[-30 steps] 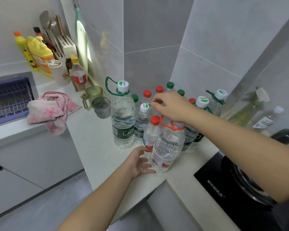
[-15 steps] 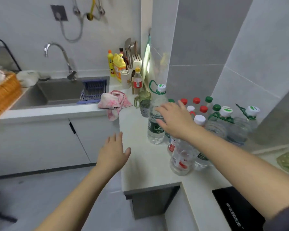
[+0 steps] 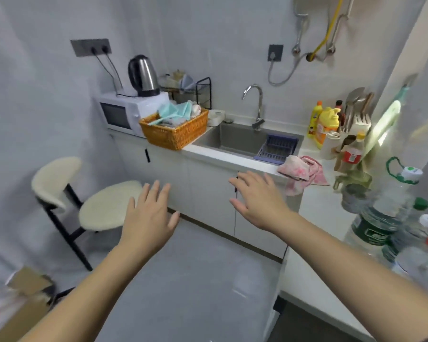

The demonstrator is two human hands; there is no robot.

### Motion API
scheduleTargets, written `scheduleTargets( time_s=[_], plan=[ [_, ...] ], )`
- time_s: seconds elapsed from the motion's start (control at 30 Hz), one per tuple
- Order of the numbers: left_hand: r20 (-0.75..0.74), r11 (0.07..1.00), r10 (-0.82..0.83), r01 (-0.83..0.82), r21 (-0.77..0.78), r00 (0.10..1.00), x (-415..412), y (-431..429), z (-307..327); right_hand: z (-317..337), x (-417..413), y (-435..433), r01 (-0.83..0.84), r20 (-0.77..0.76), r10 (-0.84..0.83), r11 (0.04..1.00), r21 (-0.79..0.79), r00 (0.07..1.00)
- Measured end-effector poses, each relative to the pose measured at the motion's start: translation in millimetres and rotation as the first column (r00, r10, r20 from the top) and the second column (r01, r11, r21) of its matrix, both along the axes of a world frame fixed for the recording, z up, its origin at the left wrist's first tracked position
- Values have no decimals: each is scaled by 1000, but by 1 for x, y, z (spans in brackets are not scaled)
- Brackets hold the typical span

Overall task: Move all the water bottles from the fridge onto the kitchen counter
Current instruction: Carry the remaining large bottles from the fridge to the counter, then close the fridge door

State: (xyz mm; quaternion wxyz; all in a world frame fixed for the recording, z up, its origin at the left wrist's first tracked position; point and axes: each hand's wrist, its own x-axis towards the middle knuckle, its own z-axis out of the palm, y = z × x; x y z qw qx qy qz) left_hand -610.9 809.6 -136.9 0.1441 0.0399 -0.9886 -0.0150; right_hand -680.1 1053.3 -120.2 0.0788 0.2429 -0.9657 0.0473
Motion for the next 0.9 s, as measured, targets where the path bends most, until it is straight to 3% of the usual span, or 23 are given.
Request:
scheduleTargets(
  time_s=[0.23,0.5,0.77,0.9],
  plan=[
    [-130,980,181,-190,-63,975,74,-123,26,18,18,-156,-271,1,271,962,-32,963],
    [-380,965,189,-242,-98,906,168,-238,58,24,77,-329,-460,-4,468,868,-186,884],
    [-337,923,338,-380,-64,879,227,-331,83,49,124,-458,-391,189,514,802,-451,837],
    [-307,927,318,-362,-99,897,237,-347,84,58,136,-481,-323,242,484,808,-492,841]
  ],
)
